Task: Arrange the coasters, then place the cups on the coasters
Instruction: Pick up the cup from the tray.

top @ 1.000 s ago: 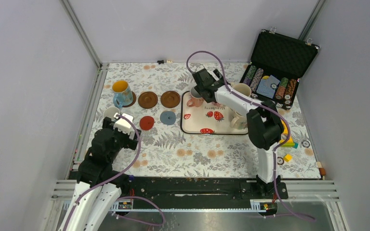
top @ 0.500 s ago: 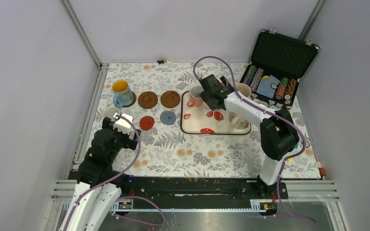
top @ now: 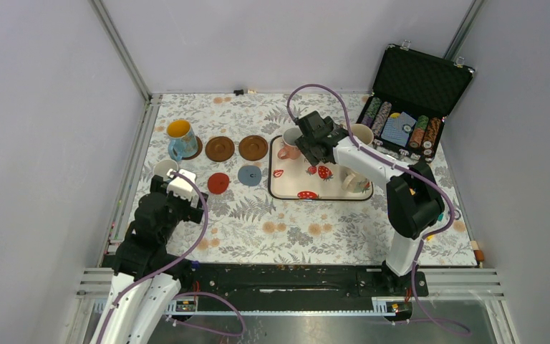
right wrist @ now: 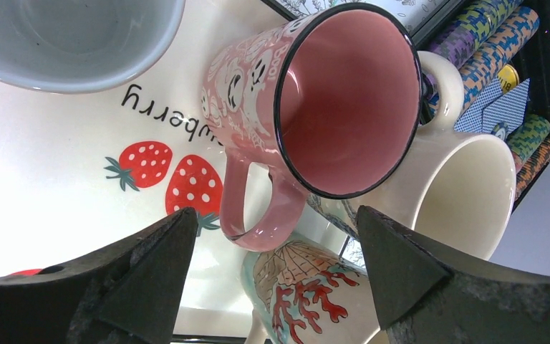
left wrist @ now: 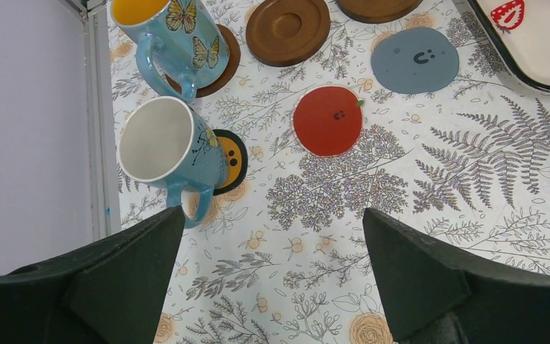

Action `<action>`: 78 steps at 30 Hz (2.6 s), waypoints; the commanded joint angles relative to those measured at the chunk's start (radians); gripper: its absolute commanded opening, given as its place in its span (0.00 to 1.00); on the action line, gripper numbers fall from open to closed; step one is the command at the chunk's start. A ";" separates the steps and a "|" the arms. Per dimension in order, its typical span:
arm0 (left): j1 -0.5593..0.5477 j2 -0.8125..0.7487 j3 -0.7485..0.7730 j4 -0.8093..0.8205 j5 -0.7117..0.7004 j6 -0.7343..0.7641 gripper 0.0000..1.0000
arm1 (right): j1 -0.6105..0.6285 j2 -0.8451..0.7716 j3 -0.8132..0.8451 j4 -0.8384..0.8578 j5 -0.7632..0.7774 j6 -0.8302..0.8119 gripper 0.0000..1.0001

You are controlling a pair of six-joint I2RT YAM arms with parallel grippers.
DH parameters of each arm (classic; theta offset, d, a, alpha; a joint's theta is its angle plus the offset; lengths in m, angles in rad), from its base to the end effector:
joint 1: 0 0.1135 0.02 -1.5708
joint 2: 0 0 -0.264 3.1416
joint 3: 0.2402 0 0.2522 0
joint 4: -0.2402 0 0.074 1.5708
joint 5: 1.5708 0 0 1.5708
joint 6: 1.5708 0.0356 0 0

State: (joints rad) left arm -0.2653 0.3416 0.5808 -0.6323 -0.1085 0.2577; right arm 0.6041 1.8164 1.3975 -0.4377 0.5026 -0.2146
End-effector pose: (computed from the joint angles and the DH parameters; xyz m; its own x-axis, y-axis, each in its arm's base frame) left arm 0.0937 -0.0215 0.2764 -0.3156 0.3483 -0.8827 0.2529 0.9274 0.2755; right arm 0.3400 0.2138 0.2453 -0.5569 -0.6111 -0.5625 -0.3651 0.7884 -0.4951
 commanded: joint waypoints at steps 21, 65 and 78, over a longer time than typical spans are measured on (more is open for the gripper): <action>0.008 -0.005 0.002 0.059 0.011 -0.011 0.99 | -0.058 0.058 0.037 0.012 -0.115 0.027 0.41; 0.037 0.059 -0.009 0.080 -0.032 -0.014 0.99 | -0.101 0.100 0.041 -0.020 -0.276 0.071 0.00; 0.038 0.033 -0.013 0.082 -0.020 -0.014 0.99 | -0.101 -0.052 0.013 -0.019 -0.363 0.097 0.00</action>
State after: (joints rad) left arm -0.2321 0.3889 0.5732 -0.6086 -0.1249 0.2565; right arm 0.5018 1.8862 1.4063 -0.4397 0.2008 -0.1406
